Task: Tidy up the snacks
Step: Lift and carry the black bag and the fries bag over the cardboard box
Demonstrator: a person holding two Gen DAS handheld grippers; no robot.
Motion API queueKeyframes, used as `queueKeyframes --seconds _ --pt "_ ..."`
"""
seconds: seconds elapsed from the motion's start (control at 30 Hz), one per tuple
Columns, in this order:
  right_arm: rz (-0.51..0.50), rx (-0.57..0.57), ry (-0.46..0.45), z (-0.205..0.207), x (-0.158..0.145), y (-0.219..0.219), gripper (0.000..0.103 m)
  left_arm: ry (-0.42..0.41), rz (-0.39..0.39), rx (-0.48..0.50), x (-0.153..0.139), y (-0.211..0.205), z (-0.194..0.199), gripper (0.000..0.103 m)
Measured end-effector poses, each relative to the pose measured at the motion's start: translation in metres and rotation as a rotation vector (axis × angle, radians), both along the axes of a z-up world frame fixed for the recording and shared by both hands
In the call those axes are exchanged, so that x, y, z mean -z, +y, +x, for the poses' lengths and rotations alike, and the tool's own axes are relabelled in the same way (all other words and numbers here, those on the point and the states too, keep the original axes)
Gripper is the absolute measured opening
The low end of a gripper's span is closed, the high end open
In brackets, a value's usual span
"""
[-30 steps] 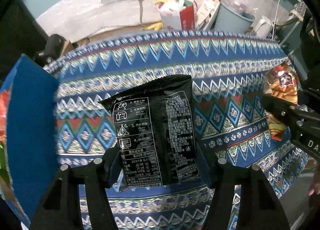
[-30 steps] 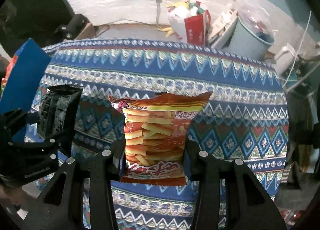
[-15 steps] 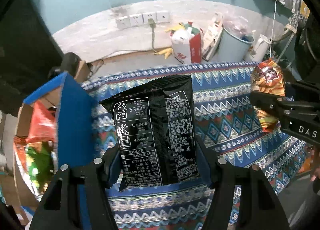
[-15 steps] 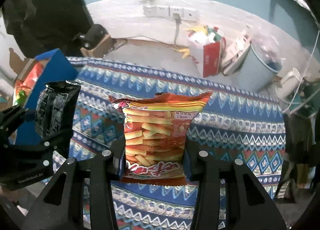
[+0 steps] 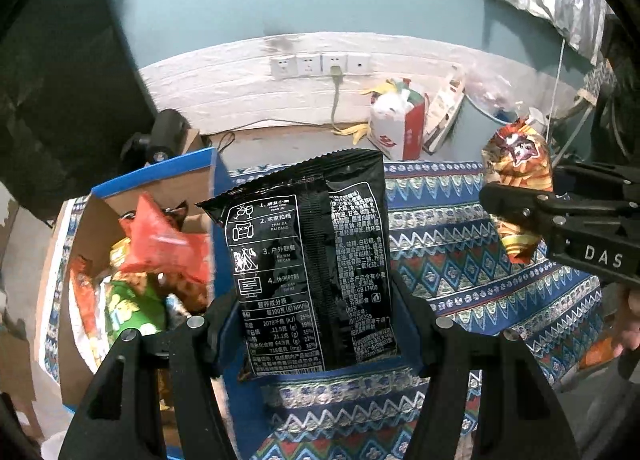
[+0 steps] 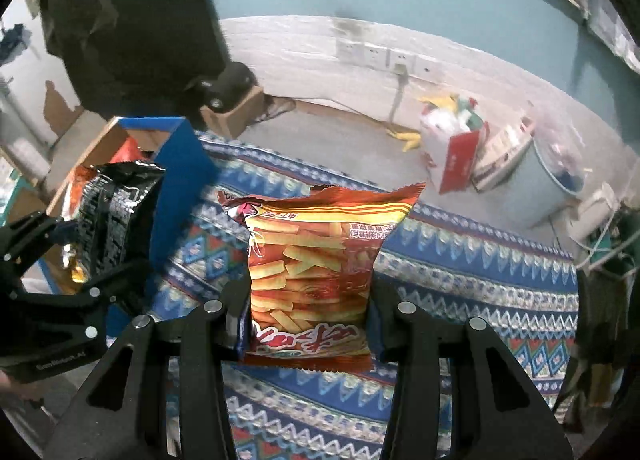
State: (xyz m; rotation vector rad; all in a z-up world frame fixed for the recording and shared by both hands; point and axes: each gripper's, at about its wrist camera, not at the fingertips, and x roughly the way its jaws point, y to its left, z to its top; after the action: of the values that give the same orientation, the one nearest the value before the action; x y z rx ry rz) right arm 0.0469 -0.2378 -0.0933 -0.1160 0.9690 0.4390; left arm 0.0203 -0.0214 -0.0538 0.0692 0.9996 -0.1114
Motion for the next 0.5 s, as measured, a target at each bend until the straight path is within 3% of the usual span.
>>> queueKeyframes --seconds 0.5 --pt "0.066 -0.090 0.018 0.021 -0.014 0.083 0.043 -0.049 -0.041 -0.127 -0.012 0.086 -0.009 0.066"
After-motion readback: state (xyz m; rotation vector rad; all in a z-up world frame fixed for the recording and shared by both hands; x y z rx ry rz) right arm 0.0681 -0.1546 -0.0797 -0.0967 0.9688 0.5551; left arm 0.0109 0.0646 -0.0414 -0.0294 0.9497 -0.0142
